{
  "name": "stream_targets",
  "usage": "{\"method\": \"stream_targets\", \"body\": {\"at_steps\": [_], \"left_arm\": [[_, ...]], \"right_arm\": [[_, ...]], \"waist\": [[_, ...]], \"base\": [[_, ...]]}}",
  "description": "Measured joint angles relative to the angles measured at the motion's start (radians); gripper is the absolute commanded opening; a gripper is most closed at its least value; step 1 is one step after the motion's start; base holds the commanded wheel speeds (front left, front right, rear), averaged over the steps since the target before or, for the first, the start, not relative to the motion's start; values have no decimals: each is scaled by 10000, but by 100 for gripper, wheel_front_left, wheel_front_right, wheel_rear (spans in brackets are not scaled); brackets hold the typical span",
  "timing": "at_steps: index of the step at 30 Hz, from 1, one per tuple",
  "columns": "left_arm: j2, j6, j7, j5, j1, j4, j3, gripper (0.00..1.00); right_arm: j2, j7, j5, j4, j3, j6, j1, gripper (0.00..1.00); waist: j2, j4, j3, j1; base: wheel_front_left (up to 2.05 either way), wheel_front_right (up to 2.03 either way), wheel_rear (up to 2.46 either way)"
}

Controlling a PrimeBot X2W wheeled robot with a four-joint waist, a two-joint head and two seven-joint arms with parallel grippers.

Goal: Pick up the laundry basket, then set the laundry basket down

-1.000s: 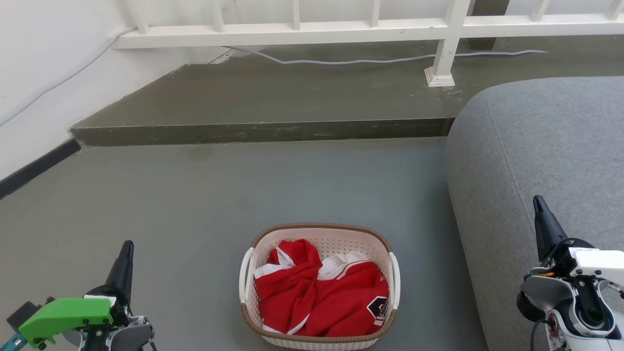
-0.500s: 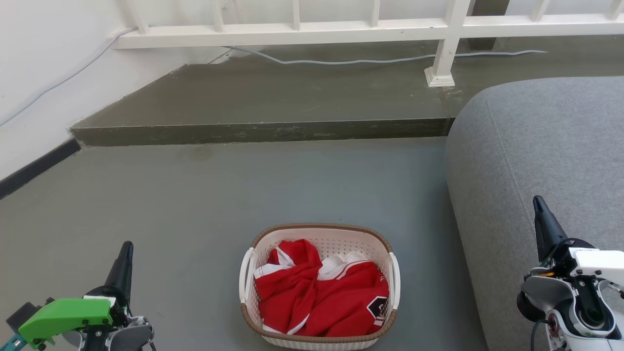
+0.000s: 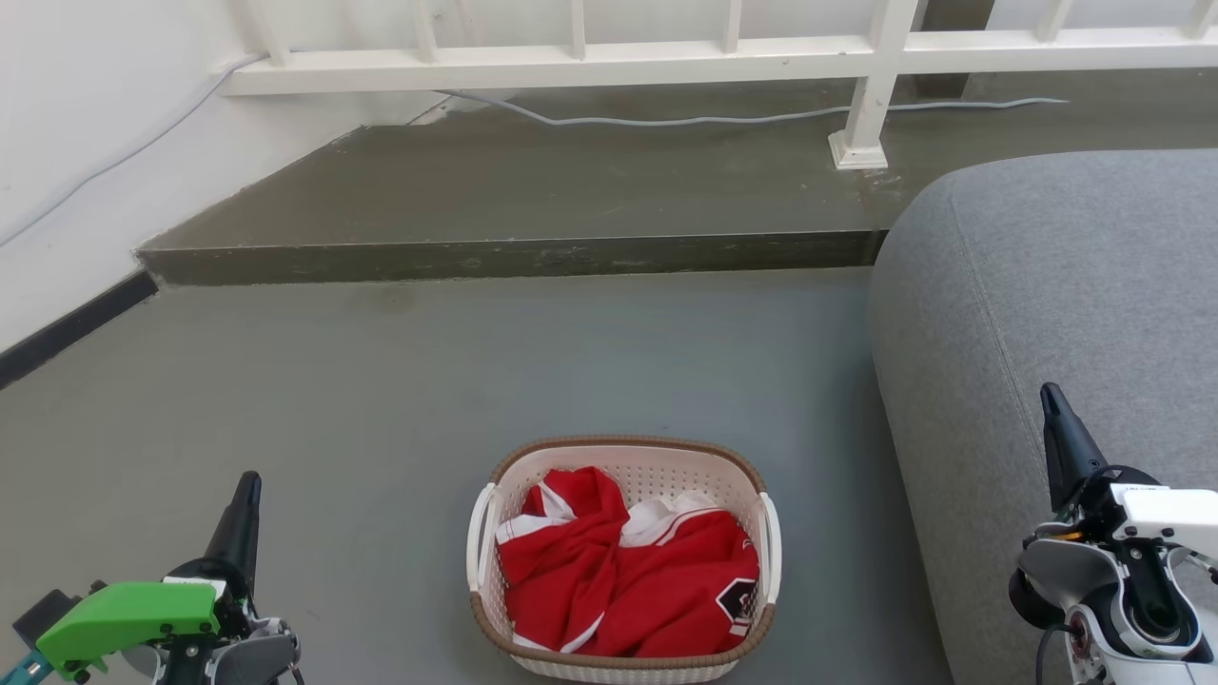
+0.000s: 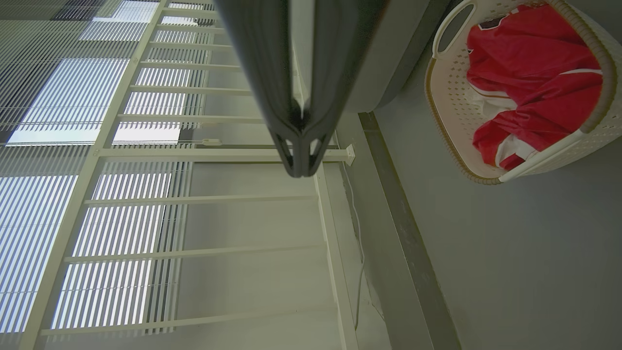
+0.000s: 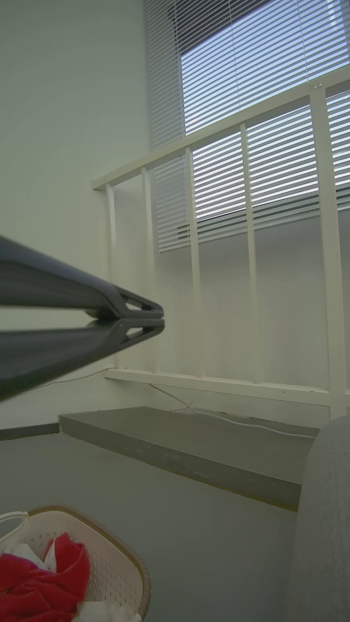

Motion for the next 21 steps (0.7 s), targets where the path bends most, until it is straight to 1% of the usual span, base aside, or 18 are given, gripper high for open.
{"method": "stream_targets", "body": {"at_steps": [21], "left_arm": [[-4,-21,8,0,-9,13,44,0]], "right_arm": [[4,12,0,10,-13,2,-2,0]], "waist": [[0,0,-1,0]], "base": [[0,0,0]]}}
